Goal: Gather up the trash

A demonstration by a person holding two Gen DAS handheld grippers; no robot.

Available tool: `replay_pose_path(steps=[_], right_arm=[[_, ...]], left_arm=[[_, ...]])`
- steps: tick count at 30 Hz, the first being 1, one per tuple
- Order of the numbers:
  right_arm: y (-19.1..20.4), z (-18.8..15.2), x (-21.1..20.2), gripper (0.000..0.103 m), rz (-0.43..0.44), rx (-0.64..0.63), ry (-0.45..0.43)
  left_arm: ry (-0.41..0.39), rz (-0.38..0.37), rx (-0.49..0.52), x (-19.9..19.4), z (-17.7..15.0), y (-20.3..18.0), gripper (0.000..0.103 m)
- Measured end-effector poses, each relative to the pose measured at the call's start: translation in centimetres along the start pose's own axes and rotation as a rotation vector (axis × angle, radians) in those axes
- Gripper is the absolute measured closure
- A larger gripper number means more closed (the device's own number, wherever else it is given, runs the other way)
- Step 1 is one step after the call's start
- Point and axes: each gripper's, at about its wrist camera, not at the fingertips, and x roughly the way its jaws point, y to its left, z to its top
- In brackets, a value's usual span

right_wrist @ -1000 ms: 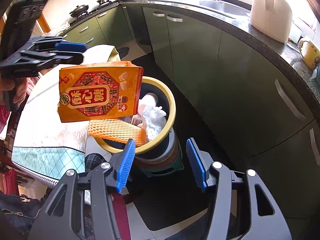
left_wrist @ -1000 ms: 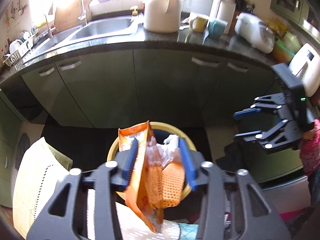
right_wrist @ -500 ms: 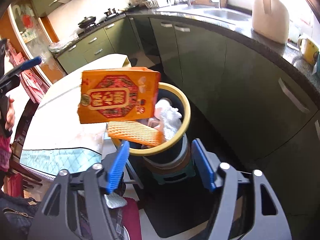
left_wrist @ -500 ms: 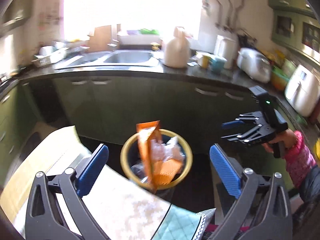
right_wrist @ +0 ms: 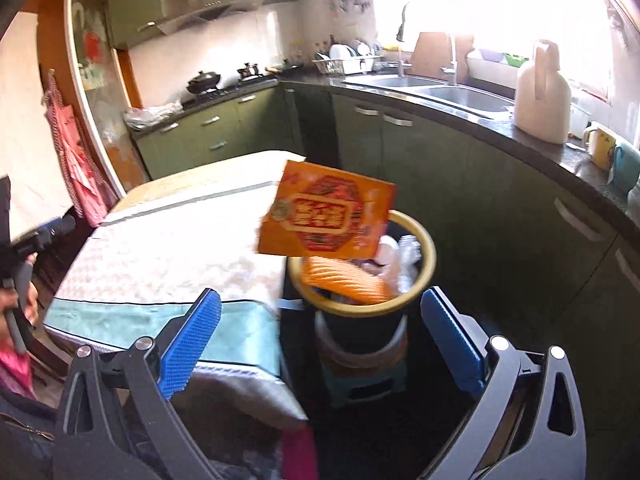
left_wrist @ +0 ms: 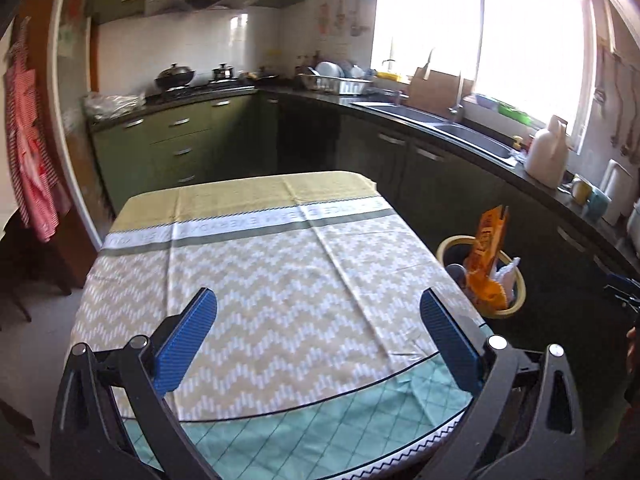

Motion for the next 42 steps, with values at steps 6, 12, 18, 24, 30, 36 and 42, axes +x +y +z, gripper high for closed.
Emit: replay_pose_path(steps=[6,12,18,24,30,36,42], right_arm=[[3.0,-1.3,-0.3,0.004,-0.018,-0.002,-0.027],[4.7,-2.7,-1.0,0.004,-0.053,0.010,-0.065],[6.6,-3.3,-2.3,0.004,-0.089,-0.014,-0.118],[8.4,-3.0,-3.6,0.004,-0.118,-0.049,-0.166],[9.3,-2.9,-3.9,0.004,-0.123,-0.069,-0.170],[9.9,-2.8,-4.3,0.004,-0.116,-0.075,-0.182],[10.0,-2.7,-4.6,0.004,-0.118,-0.070,-0.192]], left_arm=[[-0.064,0.142,-0.019,-3.0,-1.5,2.9,0.006],[-0.066,0.142,-0.043,-4.3,-2.5,3.7,0.006],[-0.062,0.152,-0.065,-5.1,-3.4,4.5,0.006],[-0.079,0.162,-0.075,-6.2,-3.7,5.1,0.006],[-0.099,0.178,-0.064,-7.4,-4.1,5.1,0.006],[-0.101,0.182,-0.071,-8.0,-4.4,5.3,0.006],[-0.109,0.191,-0.076,-8.3,-4.5,5.4,0.006]])
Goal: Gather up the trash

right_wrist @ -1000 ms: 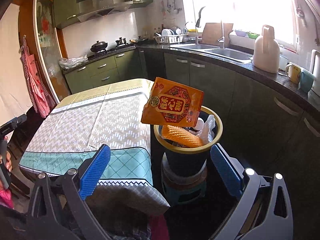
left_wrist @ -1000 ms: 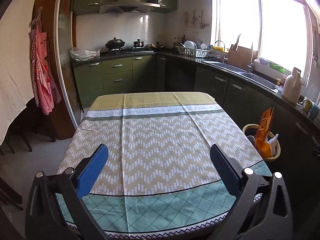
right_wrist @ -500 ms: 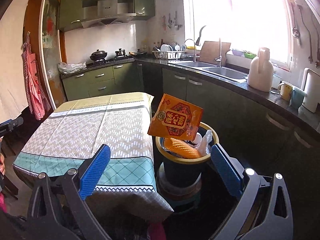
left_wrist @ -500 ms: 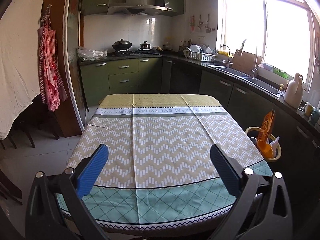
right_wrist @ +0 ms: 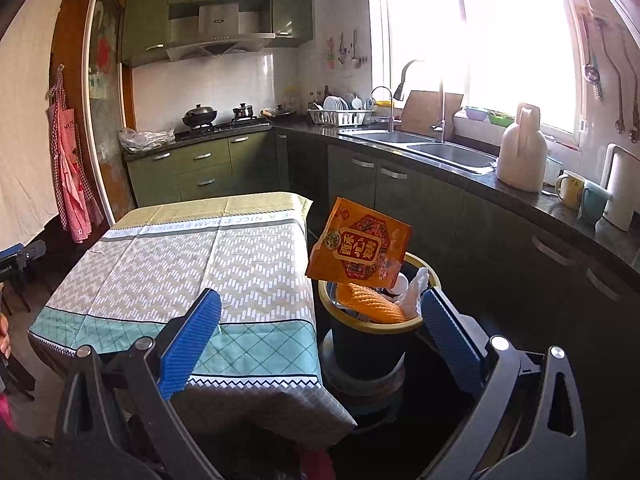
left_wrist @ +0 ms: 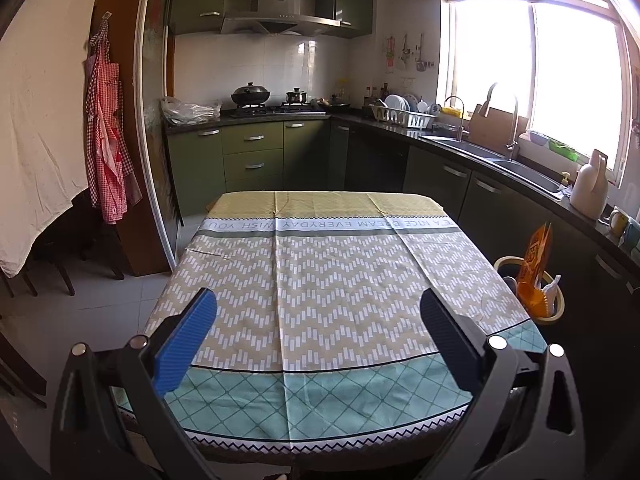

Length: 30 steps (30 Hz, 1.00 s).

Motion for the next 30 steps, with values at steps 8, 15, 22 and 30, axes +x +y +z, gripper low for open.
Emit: replay_pose_path(steps=[8,15,22,30], right_arm=[[0.2,0.1,-0.4,0.004,0.003,-0.007,-0.008],[0.1,0.1,-0.5,0.004,0.009,-0.008,-0.010],[0.1,0.1,-0.6,0.004,0.012,-0.006,-0.014],[0.3,0.1,-0.6,0.004,0.018,-0.010,-0.013]], left_arm=[[-0.007,-0.006,0.018,-0.3,-0.1,-0.5,0.006],[-0.011,-0.017,0.037,-0.5,-0.1,-1.4,0.006],[-0.016,-0.017,0.044,-0.7,0.0,-1.9,0.006],[-0.011,-0.014,0.043,-1.0,-0.1,-2.1,0.006]])
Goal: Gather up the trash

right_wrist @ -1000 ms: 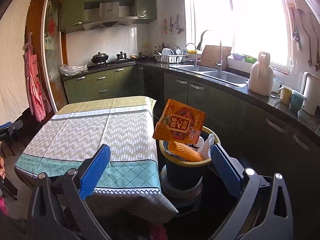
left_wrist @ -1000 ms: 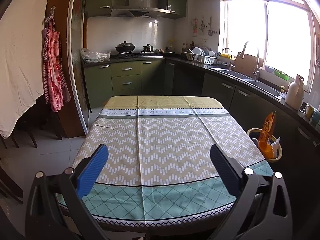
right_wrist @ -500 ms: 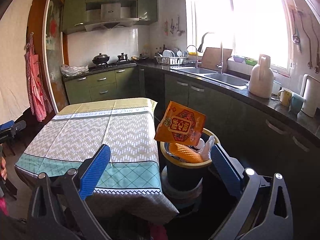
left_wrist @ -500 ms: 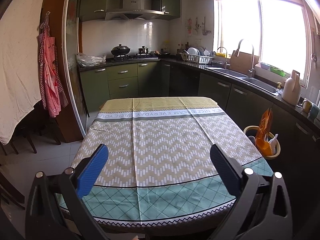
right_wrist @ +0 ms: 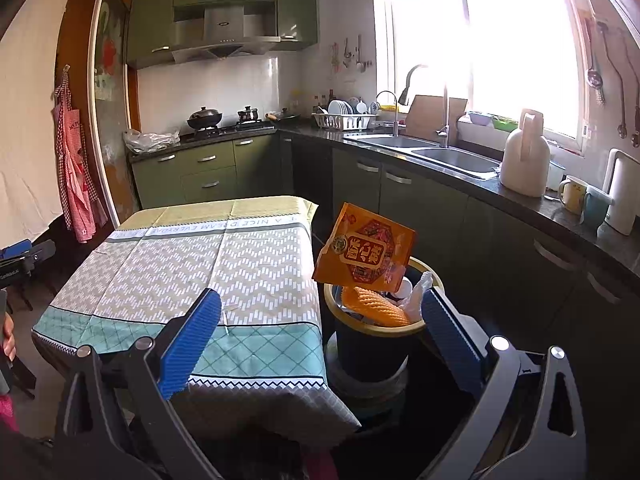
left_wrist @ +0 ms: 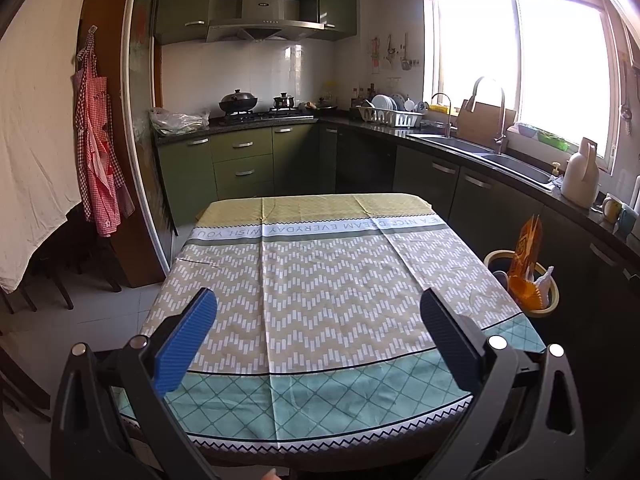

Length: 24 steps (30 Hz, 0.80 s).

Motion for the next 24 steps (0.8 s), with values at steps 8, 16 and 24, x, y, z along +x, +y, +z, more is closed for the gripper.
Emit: replay_pose_path(steps=[8,16,24], right_arm=[[0.00,0.09,-0.01,0.004,0.002,0.001,-0.003],[0.04,0.18,-0.01,0.004,0.003,0.003,-0.001],[0.07,0.19,0.01,0.004,0.003,0.003,0.000]], left_arm=[[-0.003,0.006,-0.001,-0.14,0.02,-0.17,0.006],[-0.002,0.016,-0.002,-0.31,-0.09,-0.41,0.006],[0.003,0.025,0.001,-0.37,-0.15,-0.63,0.006]])
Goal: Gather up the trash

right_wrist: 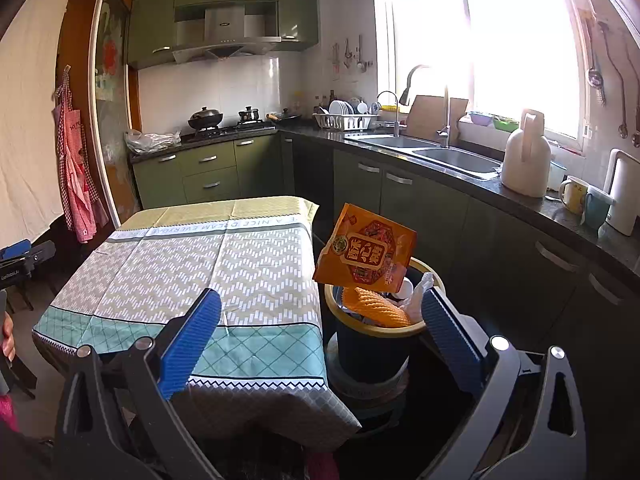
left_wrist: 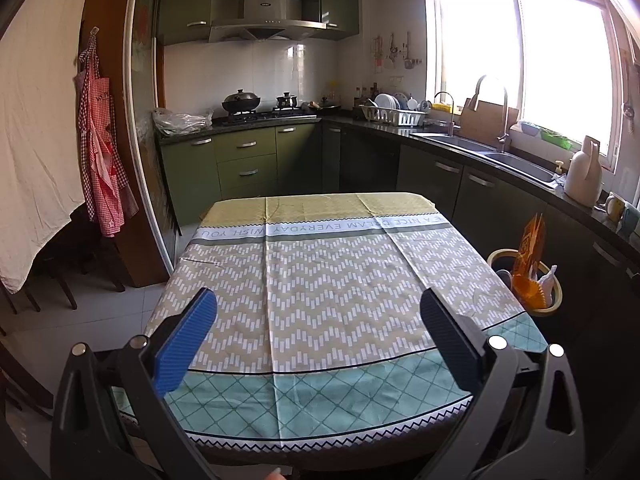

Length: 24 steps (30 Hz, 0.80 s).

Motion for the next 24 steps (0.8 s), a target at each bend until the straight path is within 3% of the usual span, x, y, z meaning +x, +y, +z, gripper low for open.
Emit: replay_pose_path(steps=[24], right_arm=[[-0.10,-0.09,0.10,0.004,-0.003,-0.001,0.000]], left_arm=[[0.002,0.009,0.005,0.17,-0.31,0.04,0.006]])
